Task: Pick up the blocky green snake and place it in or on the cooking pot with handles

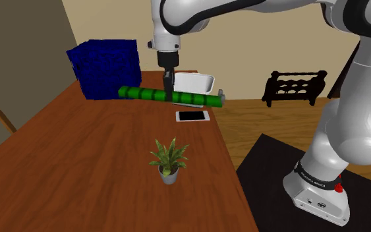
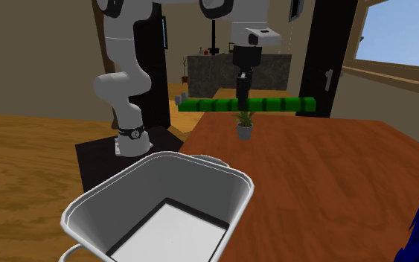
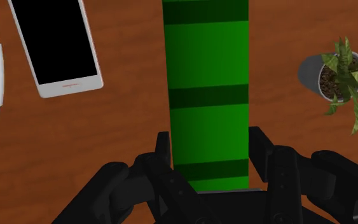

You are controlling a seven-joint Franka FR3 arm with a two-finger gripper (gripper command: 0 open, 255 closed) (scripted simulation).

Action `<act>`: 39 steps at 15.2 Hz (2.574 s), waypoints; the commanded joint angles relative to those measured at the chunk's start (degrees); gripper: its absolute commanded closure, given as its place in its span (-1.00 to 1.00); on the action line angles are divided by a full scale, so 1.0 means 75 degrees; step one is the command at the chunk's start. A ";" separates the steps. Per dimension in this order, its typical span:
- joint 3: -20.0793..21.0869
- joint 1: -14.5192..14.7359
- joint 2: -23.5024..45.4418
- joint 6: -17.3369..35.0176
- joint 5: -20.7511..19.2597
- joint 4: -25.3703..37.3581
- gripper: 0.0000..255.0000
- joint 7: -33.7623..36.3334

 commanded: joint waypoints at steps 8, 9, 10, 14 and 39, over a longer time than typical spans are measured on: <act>-0.0633 -0.0841 0.0616 -0.0414 -0.0045 0.0899 1.00 -0.1440; -0.0698 -0.0937 0.0719 -0.0467 -0.0045 0.1041 1.00 -0.1597; -0.0761 -0.1034 0.0830 -0.0523 -0.0045 0.1194 1.00 -0.1751; -0.0994 -0.1430 0.1351 -0.0788 -0.0029 0.1928 1.00 -0.2354; -0.1428 -0.2668 0.3676 -0.0854 0.0150 0.4195 1.00 -0.3954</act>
